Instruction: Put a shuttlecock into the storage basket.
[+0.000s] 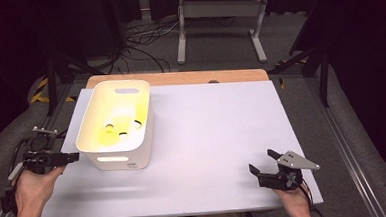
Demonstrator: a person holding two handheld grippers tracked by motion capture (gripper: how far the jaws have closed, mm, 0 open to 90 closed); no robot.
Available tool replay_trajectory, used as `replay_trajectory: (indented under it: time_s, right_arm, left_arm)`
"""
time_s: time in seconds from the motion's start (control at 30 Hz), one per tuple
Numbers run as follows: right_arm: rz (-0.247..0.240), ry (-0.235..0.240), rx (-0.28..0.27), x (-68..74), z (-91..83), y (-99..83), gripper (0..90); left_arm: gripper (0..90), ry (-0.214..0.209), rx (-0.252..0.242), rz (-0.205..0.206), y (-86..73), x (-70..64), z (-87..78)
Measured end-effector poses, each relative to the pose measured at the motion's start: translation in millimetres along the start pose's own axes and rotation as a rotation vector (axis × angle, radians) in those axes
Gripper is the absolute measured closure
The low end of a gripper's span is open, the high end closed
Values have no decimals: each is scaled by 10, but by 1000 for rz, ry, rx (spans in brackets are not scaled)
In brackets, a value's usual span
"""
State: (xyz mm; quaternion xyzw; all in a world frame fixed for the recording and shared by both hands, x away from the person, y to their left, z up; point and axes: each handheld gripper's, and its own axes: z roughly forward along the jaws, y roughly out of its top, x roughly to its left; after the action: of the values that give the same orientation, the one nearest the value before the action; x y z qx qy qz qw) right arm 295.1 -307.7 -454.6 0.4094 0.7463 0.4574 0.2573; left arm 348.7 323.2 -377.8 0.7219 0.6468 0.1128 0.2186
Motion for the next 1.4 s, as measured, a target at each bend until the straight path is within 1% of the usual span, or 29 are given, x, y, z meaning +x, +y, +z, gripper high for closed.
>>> replay_trajectory:
  time_s: [0.5,0.73,0.93,1.13,1.3,1.4]
  right_arm:
    - [0,0,1,-2,1,-1,132]
    - [1,0,3,-4,2,-1,132]
    - [1,-1,2,-4,3,-1,132]
    - [3,0,4,-2,5,-2,131]
    - [2,0,3,-4,4,-2,131]
    - [2,0,3,-2,4,-1,131]
  left_arm:
    - [405,-13,-12,15,-83,-62,37]
    - [405,-30,-25,19,-134,-111,49]
    - [405,-41,-17,25,-163,-144,75]
    - [404,-40,-3,43,-174,-190,94]
    - [404,-55,-8,41,-197,-205,84]
    - [404,-55,-7,42,-211,-213,76]
